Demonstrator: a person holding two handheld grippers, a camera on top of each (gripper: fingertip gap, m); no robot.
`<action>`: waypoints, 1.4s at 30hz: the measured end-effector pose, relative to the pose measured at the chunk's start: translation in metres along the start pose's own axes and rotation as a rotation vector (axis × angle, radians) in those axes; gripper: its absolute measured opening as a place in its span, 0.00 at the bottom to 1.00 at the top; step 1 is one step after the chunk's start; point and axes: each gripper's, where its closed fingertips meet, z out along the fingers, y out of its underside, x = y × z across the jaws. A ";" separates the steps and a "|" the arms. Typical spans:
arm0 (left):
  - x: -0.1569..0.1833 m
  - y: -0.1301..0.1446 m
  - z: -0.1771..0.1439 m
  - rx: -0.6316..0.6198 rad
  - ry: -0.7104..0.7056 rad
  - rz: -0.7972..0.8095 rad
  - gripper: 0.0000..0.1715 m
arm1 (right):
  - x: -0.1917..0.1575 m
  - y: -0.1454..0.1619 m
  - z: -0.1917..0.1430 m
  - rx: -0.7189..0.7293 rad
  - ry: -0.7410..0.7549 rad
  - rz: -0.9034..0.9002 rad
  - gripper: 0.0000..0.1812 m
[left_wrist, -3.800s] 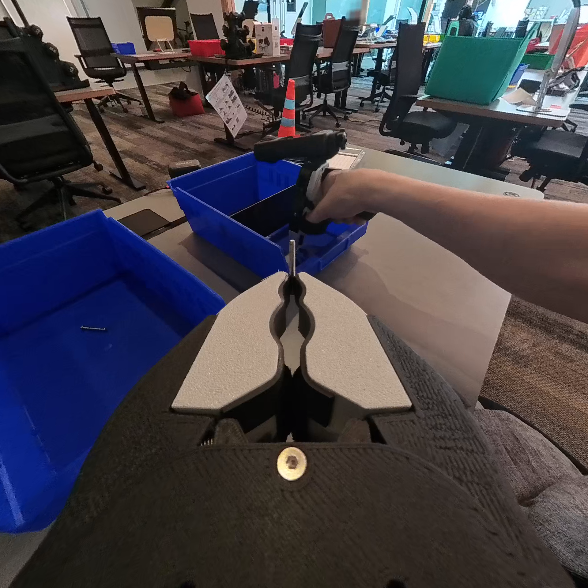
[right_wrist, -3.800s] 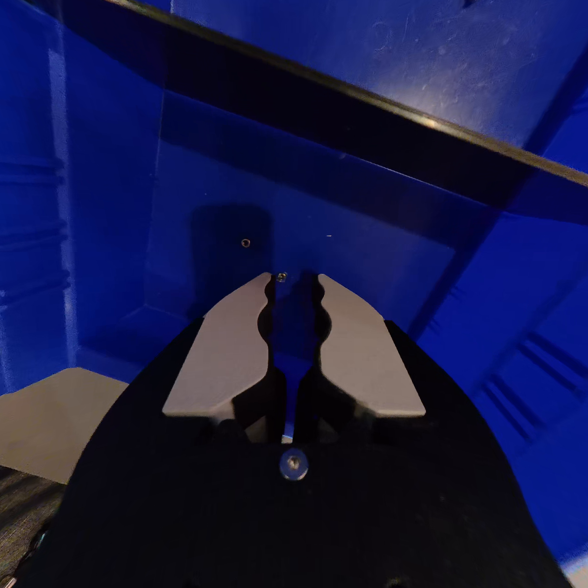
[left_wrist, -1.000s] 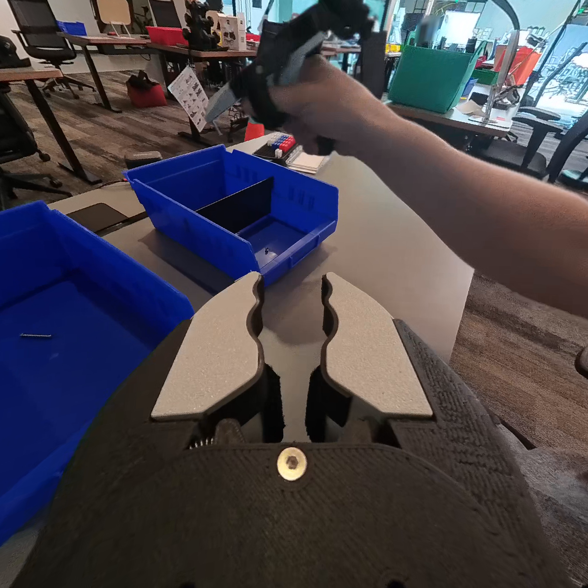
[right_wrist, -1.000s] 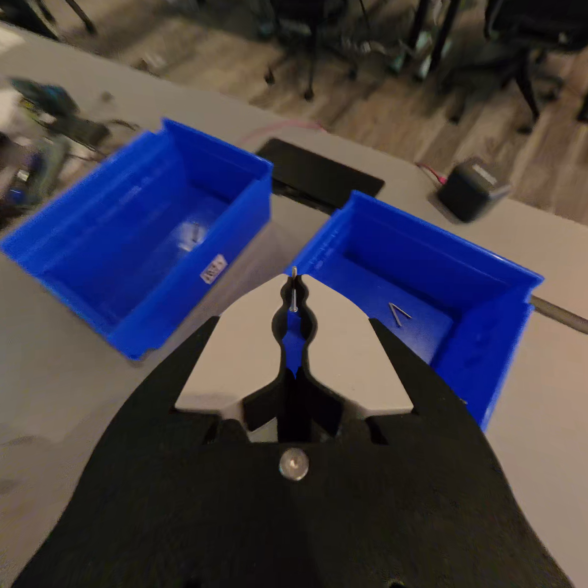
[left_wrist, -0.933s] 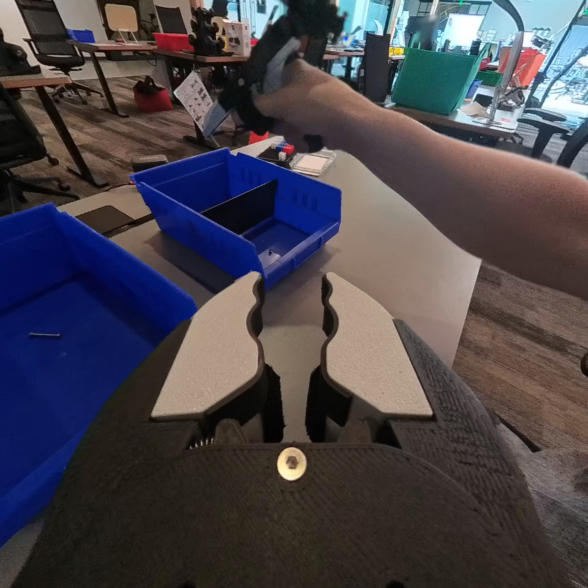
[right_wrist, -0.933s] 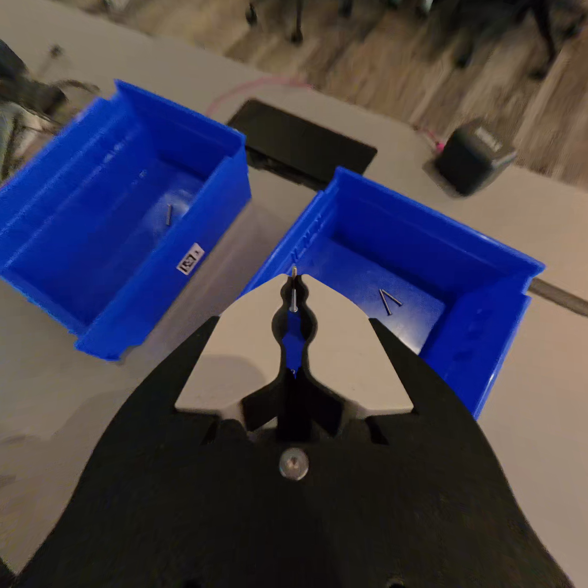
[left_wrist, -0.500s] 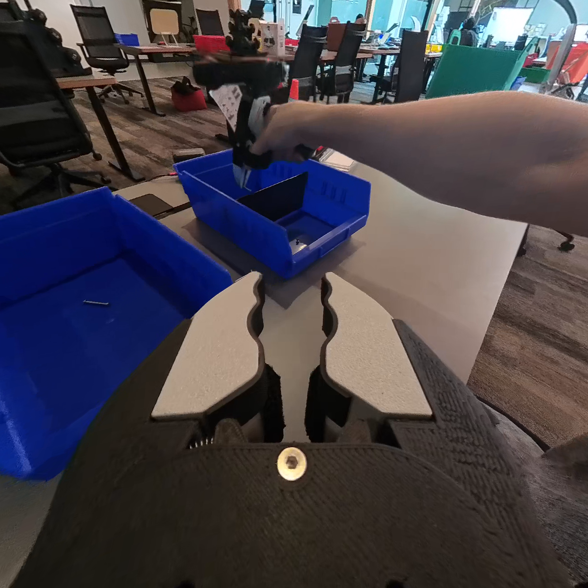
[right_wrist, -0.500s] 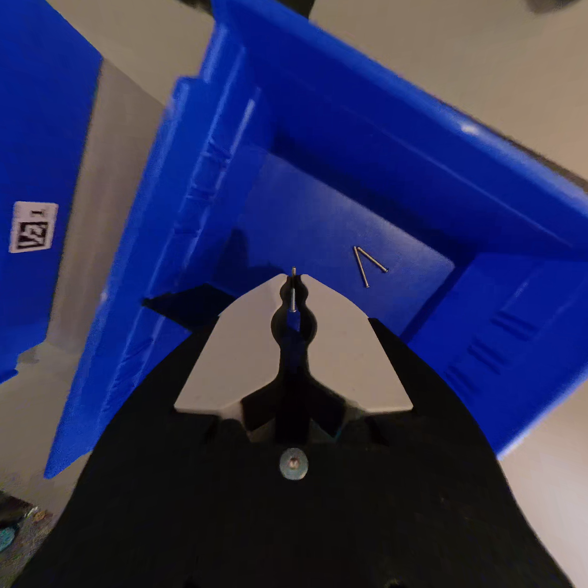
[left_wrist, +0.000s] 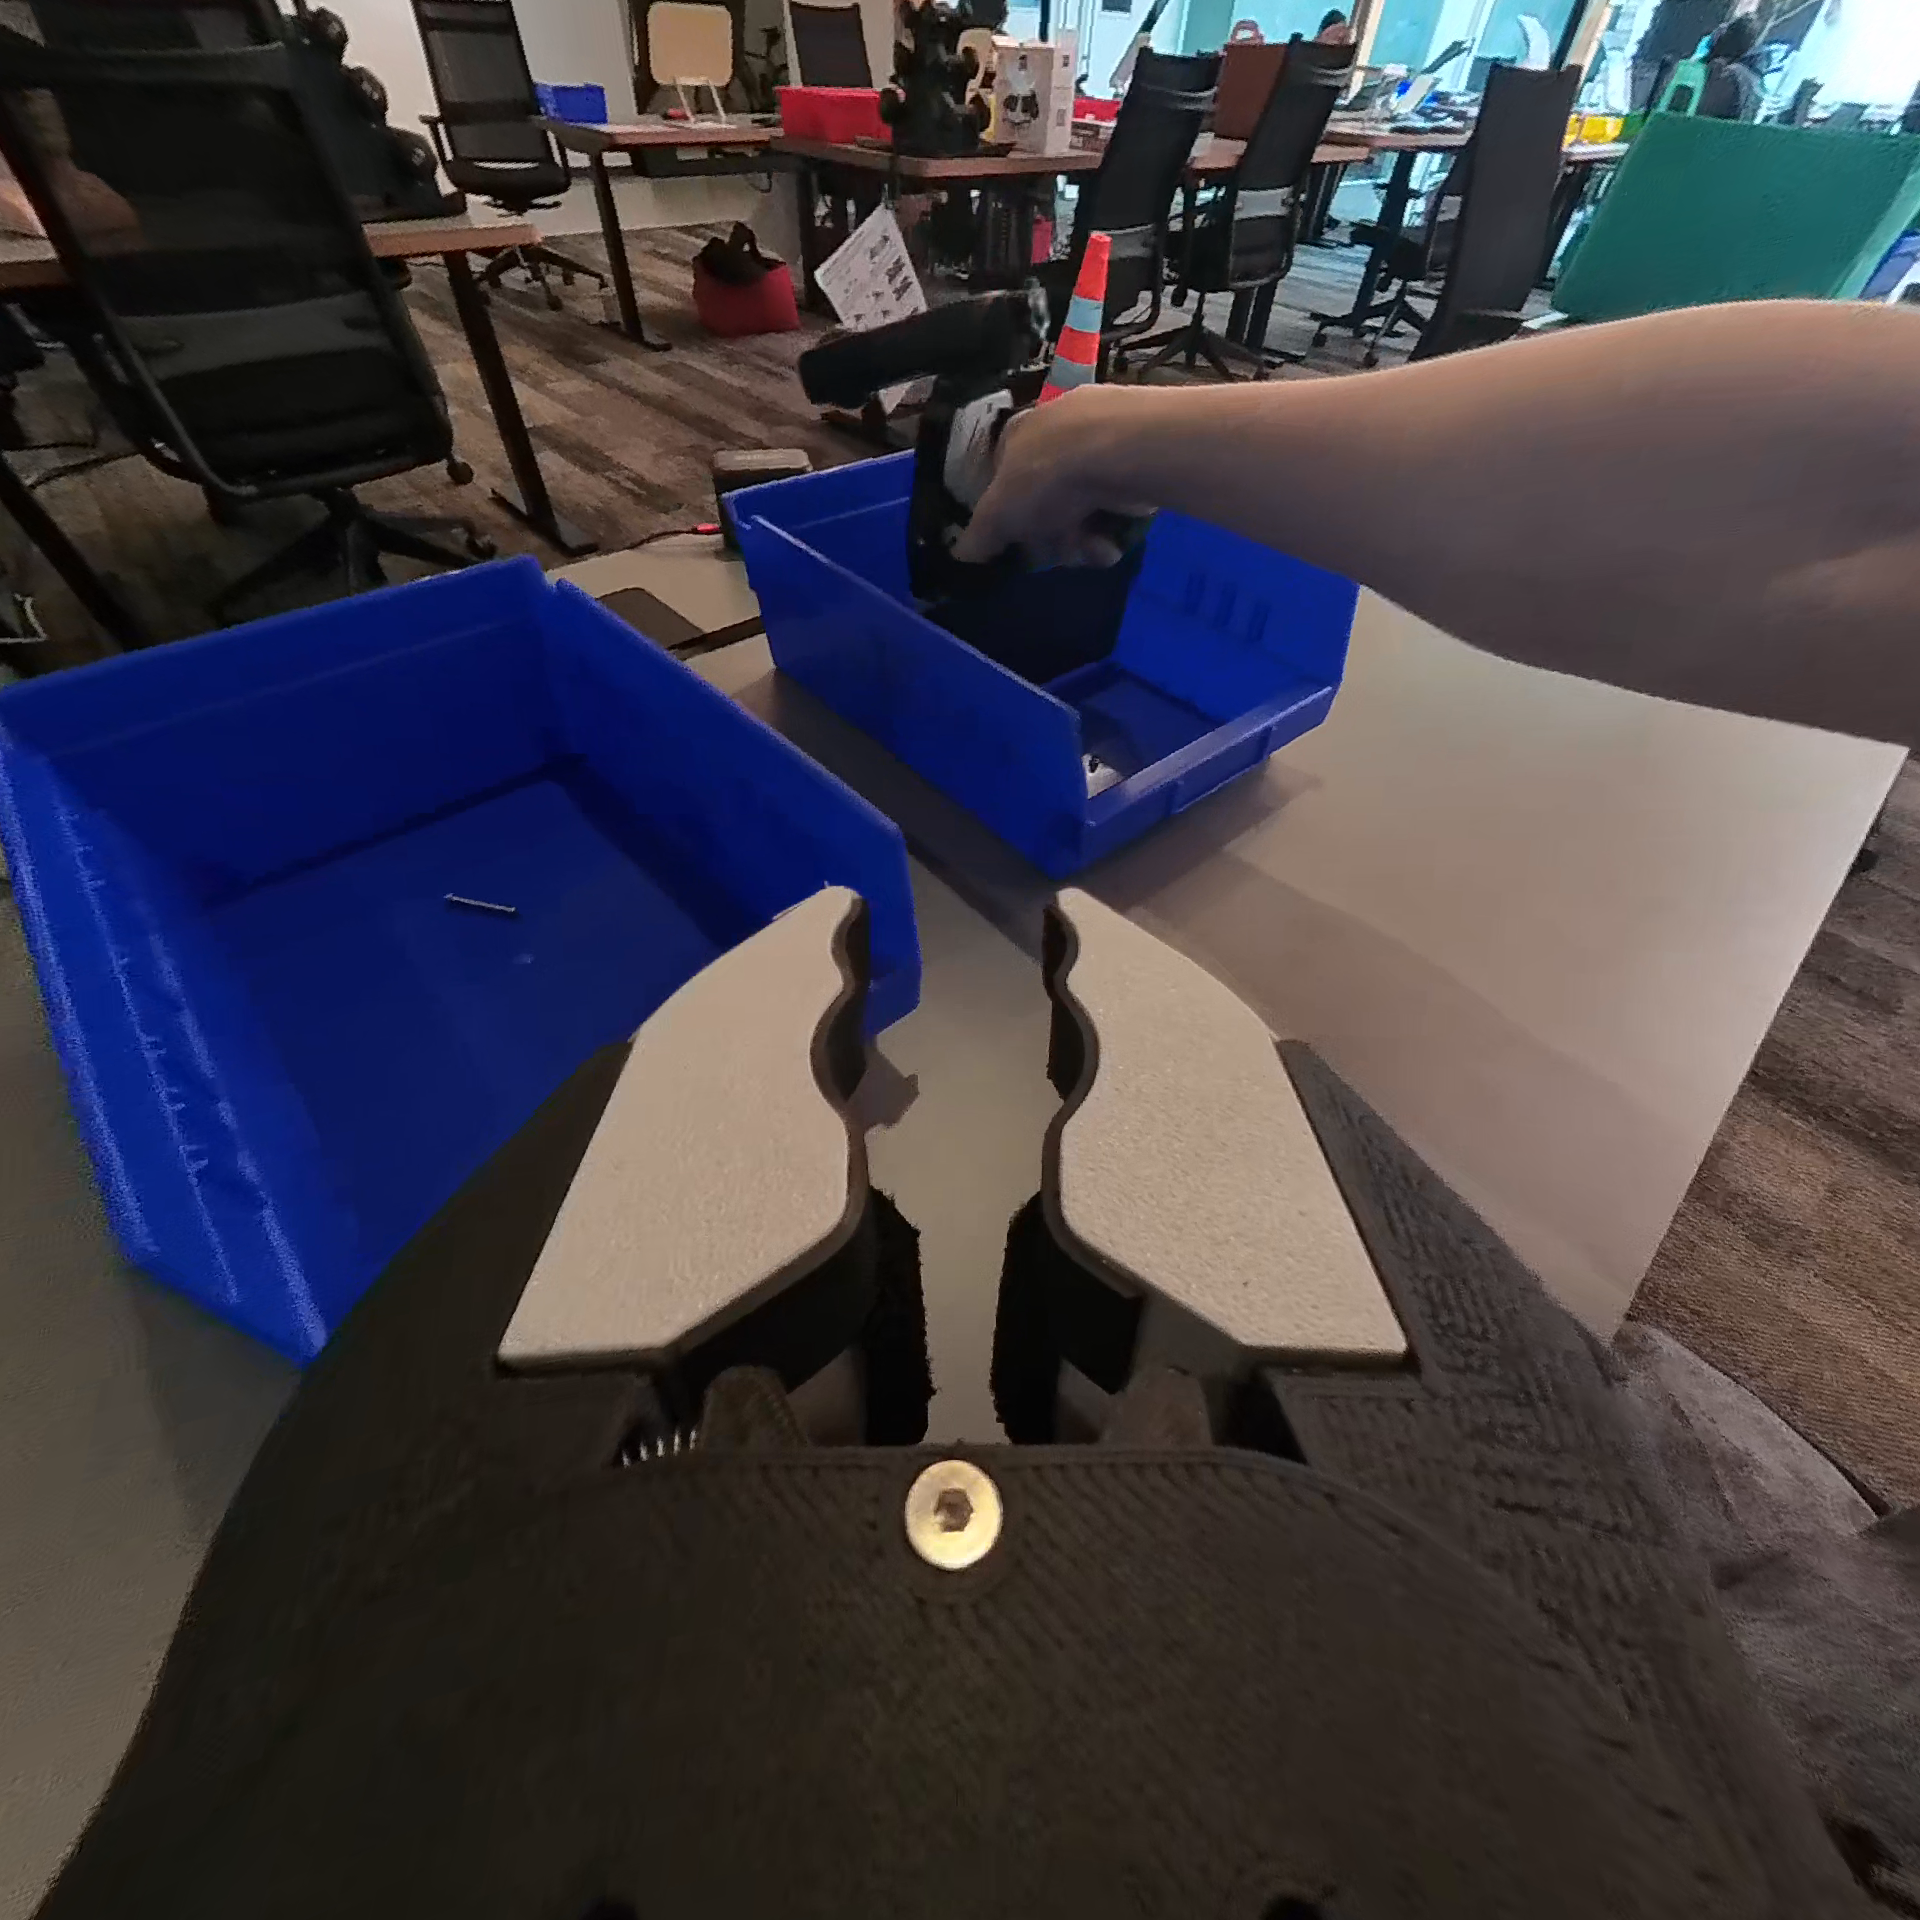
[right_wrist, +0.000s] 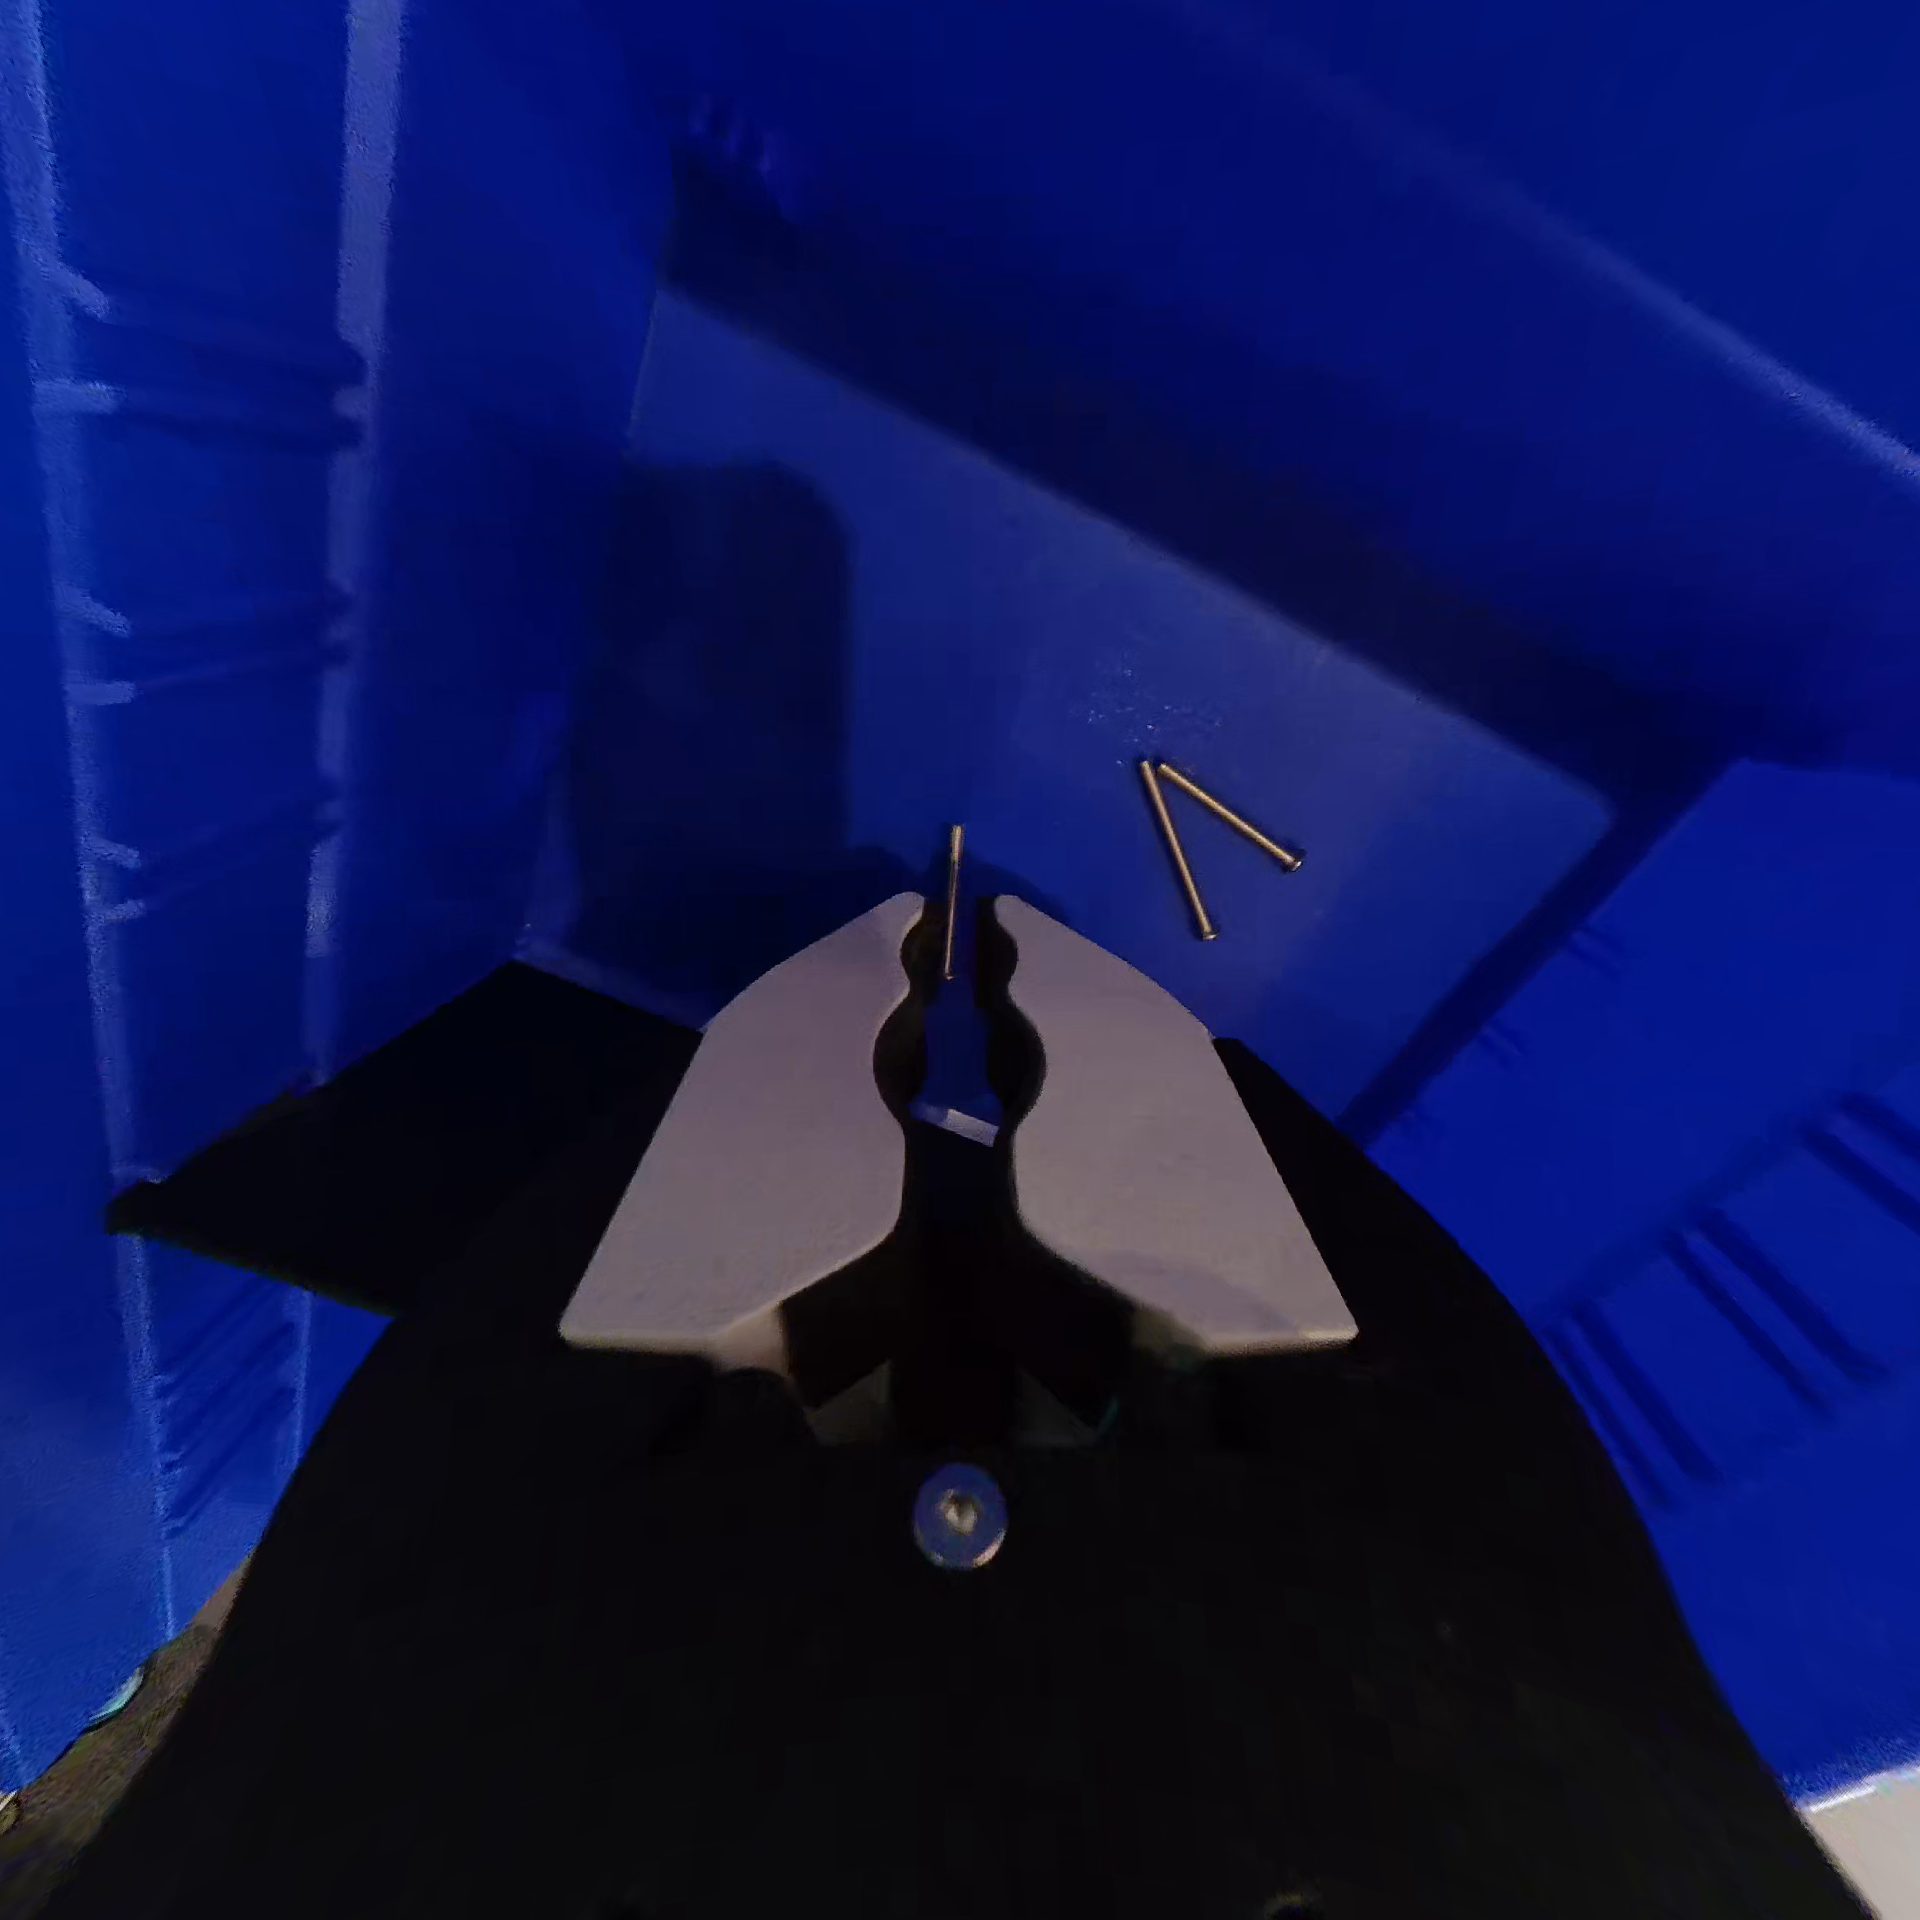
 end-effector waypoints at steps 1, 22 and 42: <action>-0.003 0.001 0.000 -0.007 -0.006 -0.004 0.19 | 0.000 -0.002 -0.001 0.011 -0.001 0.001 0.05; -0.032 0.014 0.009 -0.153 -0.102 -0.008 0.19 | -0.222 0.163 -0.212 1.404 -0.198 -0.385 0.10; -0.204 0.069 0.144 -1.009 -0.356 -0.473 0.28 | -0.231 0.195 -0.158 1.521 -0.303 -0.329 0.08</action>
